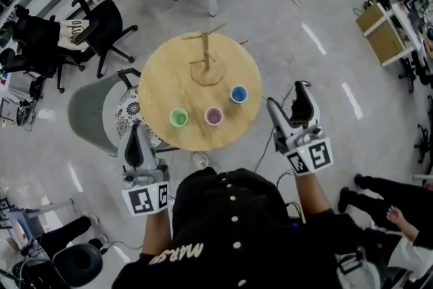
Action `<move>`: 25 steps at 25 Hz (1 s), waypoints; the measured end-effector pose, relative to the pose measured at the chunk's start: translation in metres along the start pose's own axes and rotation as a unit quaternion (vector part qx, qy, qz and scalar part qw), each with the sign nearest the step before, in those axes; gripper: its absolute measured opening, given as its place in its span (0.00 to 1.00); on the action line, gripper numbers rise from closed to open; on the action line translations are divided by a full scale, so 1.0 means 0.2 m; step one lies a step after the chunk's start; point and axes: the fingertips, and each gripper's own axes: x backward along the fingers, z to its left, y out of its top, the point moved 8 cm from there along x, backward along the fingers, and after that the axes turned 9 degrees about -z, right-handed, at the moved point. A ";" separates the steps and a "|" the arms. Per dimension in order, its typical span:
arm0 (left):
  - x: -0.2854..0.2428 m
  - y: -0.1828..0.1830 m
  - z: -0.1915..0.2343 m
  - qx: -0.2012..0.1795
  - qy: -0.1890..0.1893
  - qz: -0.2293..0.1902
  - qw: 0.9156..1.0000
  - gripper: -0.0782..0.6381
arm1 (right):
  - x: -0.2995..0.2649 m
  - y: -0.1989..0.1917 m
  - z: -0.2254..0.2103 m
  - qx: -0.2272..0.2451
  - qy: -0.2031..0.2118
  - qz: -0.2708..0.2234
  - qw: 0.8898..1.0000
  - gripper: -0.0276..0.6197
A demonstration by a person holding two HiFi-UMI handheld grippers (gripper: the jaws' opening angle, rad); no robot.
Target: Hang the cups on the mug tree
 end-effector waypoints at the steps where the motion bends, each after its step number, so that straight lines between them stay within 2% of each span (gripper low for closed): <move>1: -0.02 -0.01 0.04 0.001 -0.004 0.000 1.000 0.10 | -0.03 -0.01 0.01 0.000 -0.004 0.000 1.000 0.56; 4: -0.09 -0.05 0.14 0.014 -0.012 0.003 1.000 0.10 | -0.11 -0.05 0.06 0.005 -0.013 0.004 1.000 0.56; 7: -0.15 -0.07 0.24 0.073 -0.009 0.009 0.997 0.10 | -0.18 -0.08 0.11 0.010 -0.019 0.012 1.000 0.56; 9: -0.19 -0.07 0.28 0.088 -0.016 0.006 0.996 0.10 | -0.19 -0.09 0.14 0.016 -0.024 0.020 0.999 0.57; 12: -0.27 -0.09 0.30 0.090 -0.033 0.001 0.995 0.10 | -0.22 -0.12 0.14 0.026 -0.028 0.032 0.999 0.57; 16: -0.36 -0.17 0.30 0.079 -0.045 0.015 0.996 0.10 | -0.27 -0.18 0.07 0.024 -0.031 0.051 0.998 0.57; 25: -0.49 -0.17 0.16 0.066 -0.019 0.018 0.997 0.10 | -0.39 -0.35 -0.16 0.016 -0.006 0.087 0.996 0.58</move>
